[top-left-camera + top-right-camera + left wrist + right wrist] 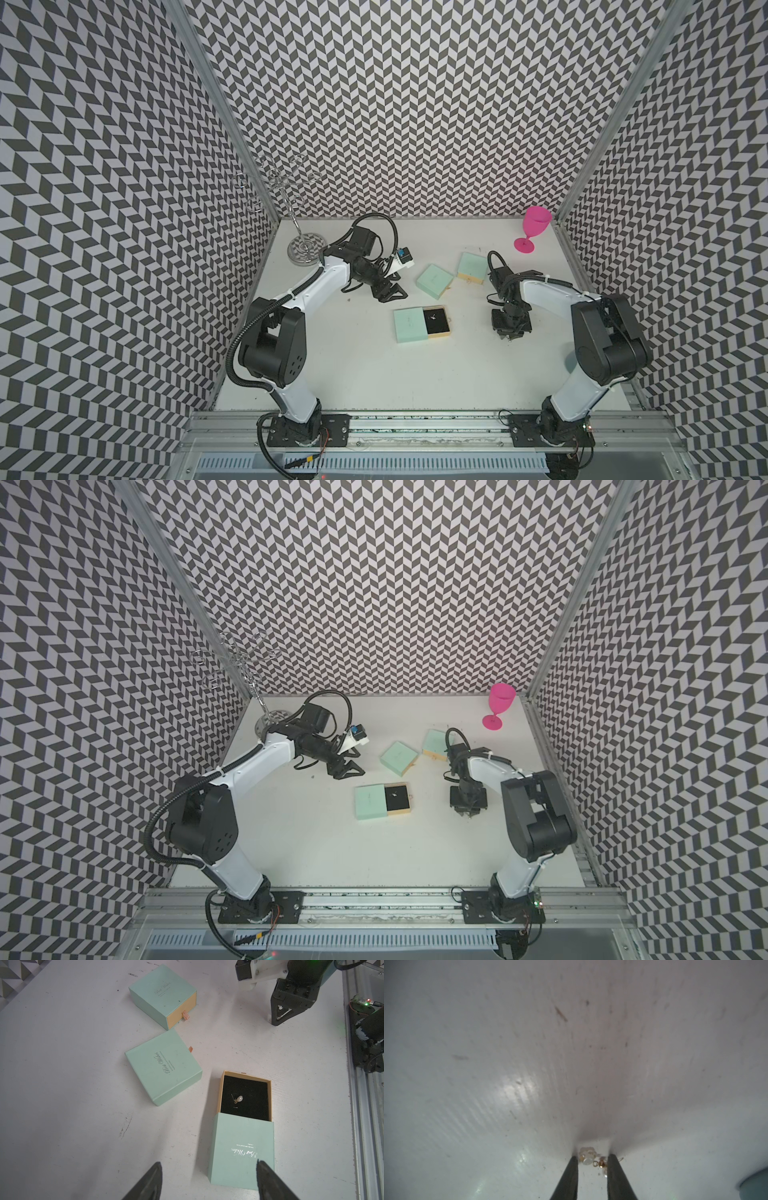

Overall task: Place the earrings into the drawer-style jewelry box
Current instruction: Pick up the earring from the center of the board.

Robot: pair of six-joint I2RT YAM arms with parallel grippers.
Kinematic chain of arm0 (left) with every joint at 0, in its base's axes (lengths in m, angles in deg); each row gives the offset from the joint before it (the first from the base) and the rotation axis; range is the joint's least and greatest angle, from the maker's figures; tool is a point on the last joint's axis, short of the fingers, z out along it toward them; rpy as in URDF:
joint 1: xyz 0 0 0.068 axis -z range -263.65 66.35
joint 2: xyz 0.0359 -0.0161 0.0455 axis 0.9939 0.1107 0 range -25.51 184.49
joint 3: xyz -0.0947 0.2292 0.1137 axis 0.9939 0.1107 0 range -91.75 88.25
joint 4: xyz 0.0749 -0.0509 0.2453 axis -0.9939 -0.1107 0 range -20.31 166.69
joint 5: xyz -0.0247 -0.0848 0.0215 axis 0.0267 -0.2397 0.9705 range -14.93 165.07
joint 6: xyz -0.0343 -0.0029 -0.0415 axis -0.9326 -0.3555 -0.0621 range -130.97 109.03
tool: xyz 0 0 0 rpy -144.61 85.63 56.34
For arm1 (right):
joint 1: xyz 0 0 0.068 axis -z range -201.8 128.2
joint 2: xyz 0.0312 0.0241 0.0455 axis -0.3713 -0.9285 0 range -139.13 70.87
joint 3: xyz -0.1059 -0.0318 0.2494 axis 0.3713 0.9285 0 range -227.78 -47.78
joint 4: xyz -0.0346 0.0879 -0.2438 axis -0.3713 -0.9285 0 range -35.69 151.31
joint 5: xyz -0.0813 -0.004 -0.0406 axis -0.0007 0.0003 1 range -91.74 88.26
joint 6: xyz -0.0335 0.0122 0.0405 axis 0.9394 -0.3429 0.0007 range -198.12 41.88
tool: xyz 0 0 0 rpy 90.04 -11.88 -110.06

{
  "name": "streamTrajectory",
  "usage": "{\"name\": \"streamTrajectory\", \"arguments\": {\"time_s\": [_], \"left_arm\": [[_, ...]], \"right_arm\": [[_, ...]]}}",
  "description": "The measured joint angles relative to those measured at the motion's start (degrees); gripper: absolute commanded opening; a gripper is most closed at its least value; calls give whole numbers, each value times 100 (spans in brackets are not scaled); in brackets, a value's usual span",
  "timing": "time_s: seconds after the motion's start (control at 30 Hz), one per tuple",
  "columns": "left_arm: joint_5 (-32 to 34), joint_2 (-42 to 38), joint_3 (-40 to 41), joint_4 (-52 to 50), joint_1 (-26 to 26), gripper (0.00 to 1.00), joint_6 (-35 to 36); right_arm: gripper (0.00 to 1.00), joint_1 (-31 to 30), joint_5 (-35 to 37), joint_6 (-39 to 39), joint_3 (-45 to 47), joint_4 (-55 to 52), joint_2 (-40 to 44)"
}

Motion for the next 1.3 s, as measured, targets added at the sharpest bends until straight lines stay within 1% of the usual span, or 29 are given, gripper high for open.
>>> {"name": "streamTrajectory", "arguments": {"time_s": [0.13, 0.2, 0.3, 0.57, 1.03, 1.3], "left_arm": [[0, 0, 42, 2, 0, 72, -2], [0, 0, 55, 0, 0, 72, -2], [0, 0, 57, 0, 0, 72, -4], [0, 0, 57, 0, -2, 72, -4], [4, 0, 57, 0, 0, 72, -4], [7, 0, 57, 0, 0, 72, -4]], "right_arm": [[22, 0, -9, 76, -63, -39, -63], [17, 0, -22, 116, -81, -46, -81], [13, 0, -39, 136, -96, -42, -98], [10, 0, -31, 162, -105, -48, -96], [9, 0, -72, 157, -170, -83, 166], [10, -76, -267, 162, -640, -214, 302]]}}
